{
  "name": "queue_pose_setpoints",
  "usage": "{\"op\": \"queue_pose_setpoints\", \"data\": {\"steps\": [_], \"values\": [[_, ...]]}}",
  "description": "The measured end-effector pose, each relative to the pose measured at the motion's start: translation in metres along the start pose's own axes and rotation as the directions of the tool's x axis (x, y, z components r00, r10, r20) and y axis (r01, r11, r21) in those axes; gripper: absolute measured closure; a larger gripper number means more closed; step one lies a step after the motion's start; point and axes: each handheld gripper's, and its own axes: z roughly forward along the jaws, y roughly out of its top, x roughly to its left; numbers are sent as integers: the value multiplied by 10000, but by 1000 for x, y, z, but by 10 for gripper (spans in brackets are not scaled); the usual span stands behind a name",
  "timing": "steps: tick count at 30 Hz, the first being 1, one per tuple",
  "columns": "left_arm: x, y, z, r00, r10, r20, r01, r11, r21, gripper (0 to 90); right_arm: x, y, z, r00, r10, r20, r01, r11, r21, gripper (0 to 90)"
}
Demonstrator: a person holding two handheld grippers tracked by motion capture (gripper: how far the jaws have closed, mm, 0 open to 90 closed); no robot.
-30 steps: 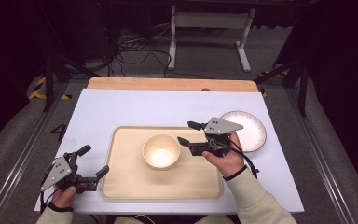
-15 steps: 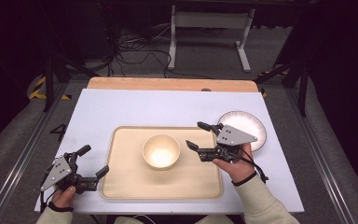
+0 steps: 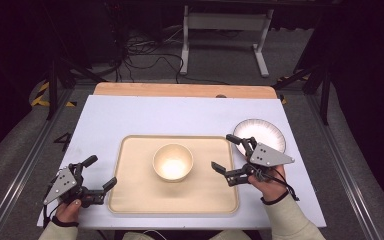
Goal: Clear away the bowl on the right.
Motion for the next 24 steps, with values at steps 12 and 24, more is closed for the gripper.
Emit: {"op": "queue_pose_setpoints", "data": {"steps": [12, 24], "values": [[0, 0, 0, 10000, 9, -5, -9, 10000, 4, 2, -7, -9, -28, 9987, -265, 436, 286, 9984, -489, 43], [0, 0, 0, 10000, 12, -4, -12, 10000, 21, 2, -14, -36, -52, 9950, -132, 989, 175, 9989, -430, 44]]}}
